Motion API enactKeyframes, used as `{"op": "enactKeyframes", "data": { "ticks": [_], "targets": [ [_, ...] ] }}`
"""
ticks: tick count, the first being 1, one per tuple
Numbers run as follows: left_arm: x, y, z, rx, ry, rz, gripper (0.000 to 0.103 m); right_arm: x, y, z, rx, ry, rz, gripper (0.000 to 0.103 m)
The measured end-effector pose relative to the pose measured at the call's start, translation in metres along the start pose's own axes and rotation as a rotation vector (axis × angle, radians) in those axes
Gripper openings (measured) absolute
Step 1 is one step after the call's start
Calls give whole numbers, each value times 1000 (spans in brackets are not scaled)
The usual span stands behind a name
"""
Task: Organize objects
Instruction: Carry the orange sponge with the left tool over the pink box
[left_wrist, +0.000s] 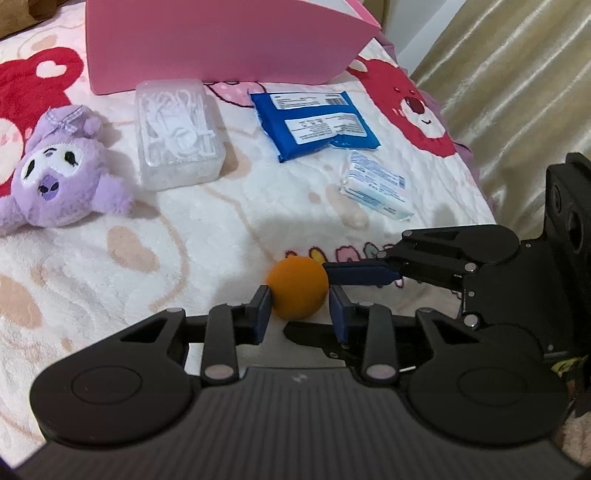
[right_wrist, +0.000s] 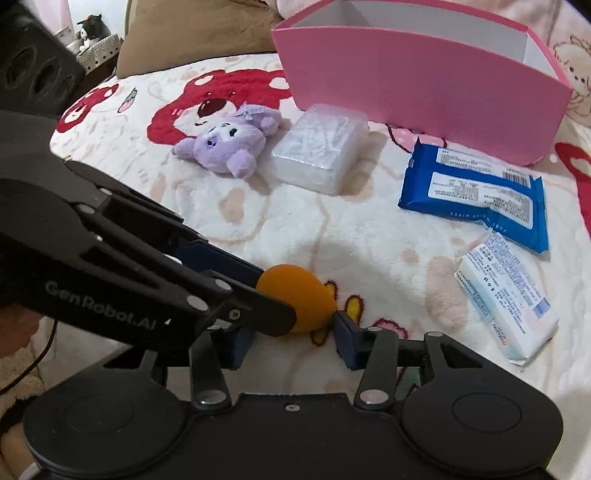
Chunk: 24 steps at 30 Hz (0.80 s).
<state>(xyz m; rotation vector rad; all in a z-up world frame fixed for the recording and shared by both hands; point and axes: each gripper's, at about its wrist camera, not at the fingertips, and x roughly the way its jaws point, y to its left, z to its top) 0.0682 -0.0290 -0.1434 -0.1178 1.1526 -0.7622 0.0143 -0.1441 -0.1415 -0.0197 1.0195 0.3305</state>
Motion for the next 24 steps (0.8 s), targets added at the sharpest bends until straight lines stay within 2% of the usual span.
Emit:
{"op": "enactKeyframes", "data": {
  "ticks": [4,9,13,19,24],
  "targets": [
    [-14,-7,4,13,-23,-38,33,-12,0,2,-8,-39,-16,56],
    [-30,-20,16,23,-44,-51,33,-36,0,10,-4,-101,-43,57],
    [-47,-32,26,45,-64,-48,34,-51,3,19,-49,-155,-67,57],
    [-69,-38,43,19,-114,-52,34,-72,8,39,-124,-213,-118,55],
    [-88,-59,70,53,-134,-40,34,-100,5,62,-162,-240,-165,55]
  ]
}}
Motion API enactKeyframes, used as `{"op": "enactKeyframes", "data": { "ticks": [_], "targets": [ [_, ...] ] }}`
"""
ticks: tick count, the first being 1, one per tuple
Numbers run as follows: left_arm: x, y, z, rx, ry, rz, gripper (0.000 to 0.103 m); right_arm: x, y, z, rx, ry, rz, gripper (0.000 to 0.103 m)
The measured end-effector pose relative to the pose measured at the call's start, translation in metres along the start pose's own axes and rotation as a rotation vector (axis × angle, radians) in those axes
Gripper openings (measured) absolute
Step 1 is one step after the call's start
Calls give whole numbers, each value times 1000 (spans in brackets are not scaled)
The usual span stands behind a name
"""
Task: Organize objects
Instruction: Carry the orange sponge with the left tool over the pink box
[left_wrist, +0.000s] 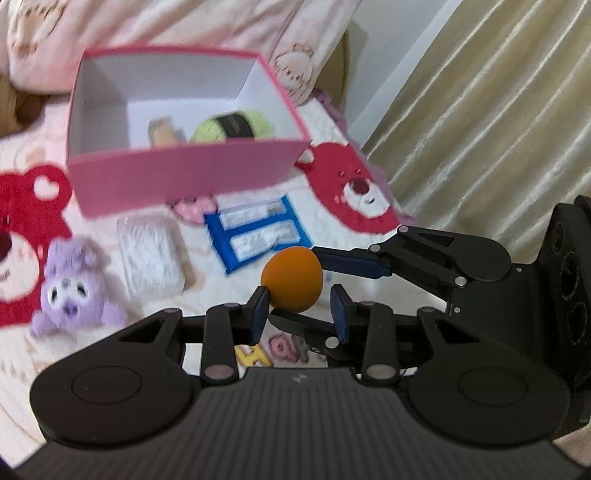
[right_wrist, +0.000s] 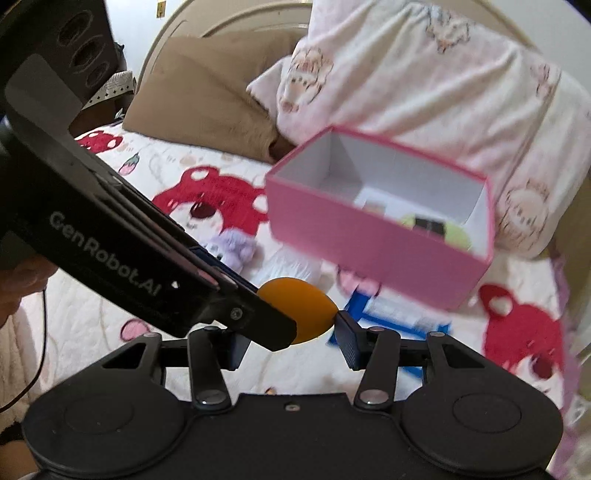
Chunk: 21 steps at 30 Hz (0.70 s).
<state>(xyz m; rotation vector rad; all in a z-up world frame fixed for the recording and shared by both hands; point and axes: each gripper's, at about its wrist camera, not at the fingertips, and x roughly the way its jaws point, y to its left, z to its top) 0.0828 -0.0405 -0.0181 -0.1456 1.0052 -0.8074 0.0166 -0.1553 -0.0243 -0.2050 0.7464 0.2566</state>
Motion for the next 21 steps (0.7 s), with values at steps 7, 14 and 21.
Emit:
{"op": "enactKeyframes", "data": {
  "ticks": [7,14,21],
  "targets": [
    [-13,-30,60,59,-33,22,34,-24,-37,49,-50,-11,-57,54],
    [-2,-28,136,29,-24,71,34,-2,-71,101,-34,-30,-69,54],
    [44,11,197,-45,-14,109,34,64,-114,138,44,19,-27,54]
  ]
}}
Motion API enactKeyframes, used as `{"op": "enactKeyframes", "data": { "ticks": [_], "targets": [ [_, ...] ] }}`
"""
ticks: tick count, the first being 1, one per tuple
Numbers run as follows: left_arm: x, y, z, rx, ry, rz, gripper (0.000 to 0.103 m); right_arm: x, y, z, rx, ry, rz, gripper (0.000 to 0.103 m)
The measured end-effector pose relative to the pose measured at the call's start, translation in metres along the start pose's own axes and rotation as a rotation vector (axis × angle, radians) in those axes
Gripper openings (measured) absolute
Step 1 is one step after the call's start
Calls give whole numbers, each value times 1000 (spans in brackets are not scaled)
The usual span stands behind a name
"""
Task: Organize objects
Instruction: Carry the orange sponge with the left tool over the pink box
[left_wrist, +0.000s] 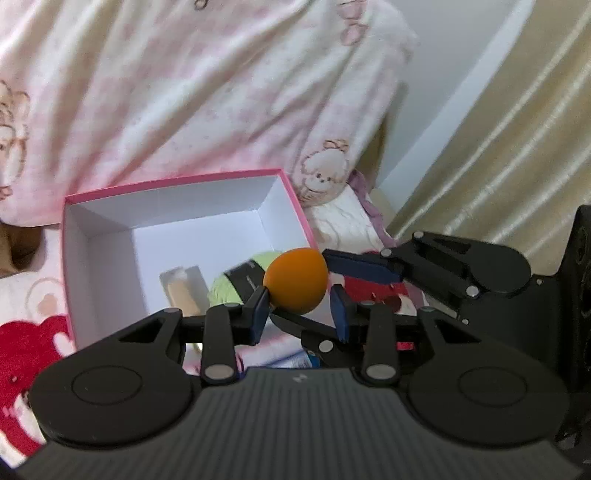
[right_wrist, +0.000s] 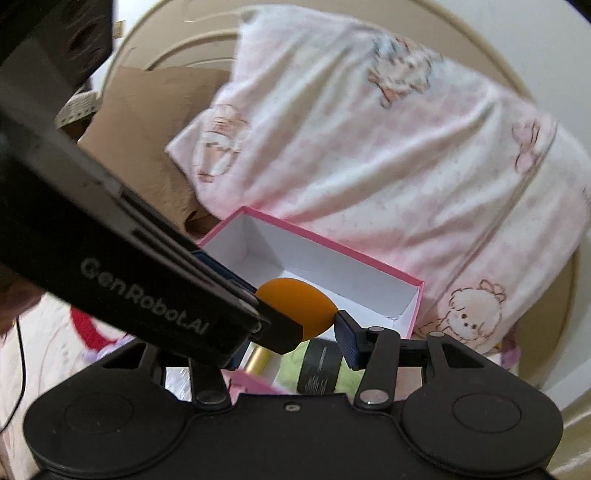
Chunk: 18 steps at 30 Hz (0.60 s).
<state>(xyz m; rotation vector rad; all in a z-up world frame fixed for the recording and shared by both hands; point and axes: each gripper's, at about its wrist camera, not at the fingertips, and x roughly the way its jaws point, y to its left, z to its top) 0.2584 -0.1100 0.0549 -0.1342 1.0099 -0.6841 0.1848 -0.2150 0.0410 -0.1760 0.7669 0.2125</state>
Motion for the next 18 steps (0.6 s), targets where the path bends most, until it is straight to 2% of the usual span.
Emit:
{"op": "enactKeyframes", "data": {
  "ticks": [3,8,18],
  "targets": [
    [37,22,12,-122,10,-24,34,29,-22,0,49,41,13,54],
    [92,46,16,-243,38,-41,34,75,-43,-5,70,114,8,54],
    [145,86,8,-384,41,-85,35,130,-52,-3,-31,243,18,54]
  ]
}}
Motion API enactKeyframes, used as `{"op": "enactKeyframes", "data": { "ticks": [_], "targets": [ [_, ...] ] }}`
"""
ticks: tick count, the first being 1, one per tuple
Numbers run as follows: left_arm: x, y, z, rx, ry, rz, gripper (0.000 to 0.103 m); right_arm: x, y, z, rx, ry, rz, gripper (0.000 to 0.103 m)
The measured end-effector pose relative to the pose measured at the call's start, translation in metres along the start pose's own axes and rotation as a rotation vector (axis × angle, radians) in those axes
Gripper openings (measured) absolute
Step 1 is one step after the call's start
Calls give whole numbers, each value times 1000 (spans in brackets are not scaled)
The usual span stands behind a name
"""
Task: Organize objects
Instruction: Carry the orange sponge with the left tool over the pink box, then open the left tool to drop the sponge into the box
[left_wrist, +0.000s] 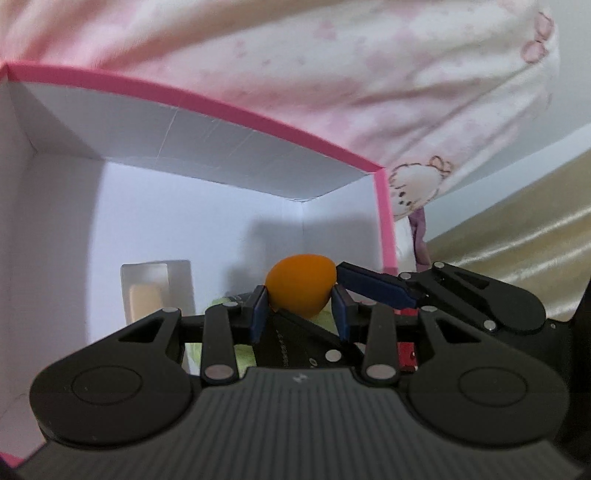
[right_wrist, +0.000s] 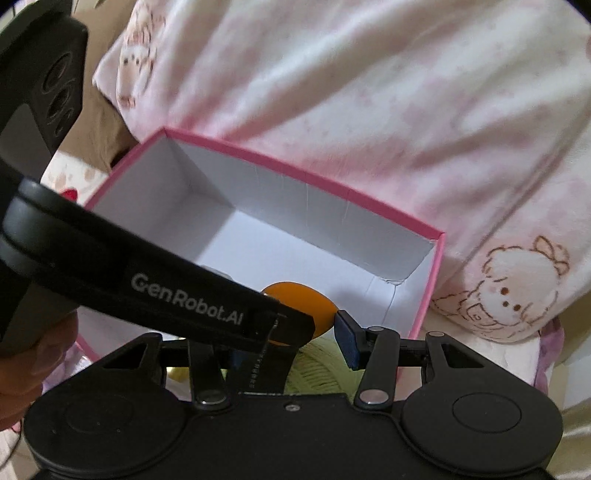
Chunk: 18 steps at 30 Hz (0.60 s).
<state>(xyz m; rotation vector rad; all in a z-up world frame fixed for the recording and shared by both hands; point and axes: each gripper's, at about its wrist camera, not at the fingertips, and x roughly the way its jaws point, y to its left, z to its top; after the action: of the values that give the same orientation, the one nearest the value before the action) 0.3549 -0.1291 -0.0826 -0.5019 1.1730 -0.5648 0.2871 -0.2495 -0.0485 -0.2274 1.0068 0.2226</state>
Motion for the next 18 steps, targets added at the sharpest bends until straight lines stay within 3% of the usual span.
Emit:
{"op": "enactKeyframes", "data": {
  "ticks": [7,11,16,18],
  "targets": [
    [15,1,12,19,6,11,35,18,1,13,-43,57,-45,55],
    [28,4,14,-30,39,-8,35,29,-1,11,-37,131,-78,54],
    [28,-2,7,-54,18,-5,39,25,-11,4,2,105,-59,55],
    [25,-7,5,-37,-5,8,48,18,-16,0,37,77,-42,56]
  ]
}}
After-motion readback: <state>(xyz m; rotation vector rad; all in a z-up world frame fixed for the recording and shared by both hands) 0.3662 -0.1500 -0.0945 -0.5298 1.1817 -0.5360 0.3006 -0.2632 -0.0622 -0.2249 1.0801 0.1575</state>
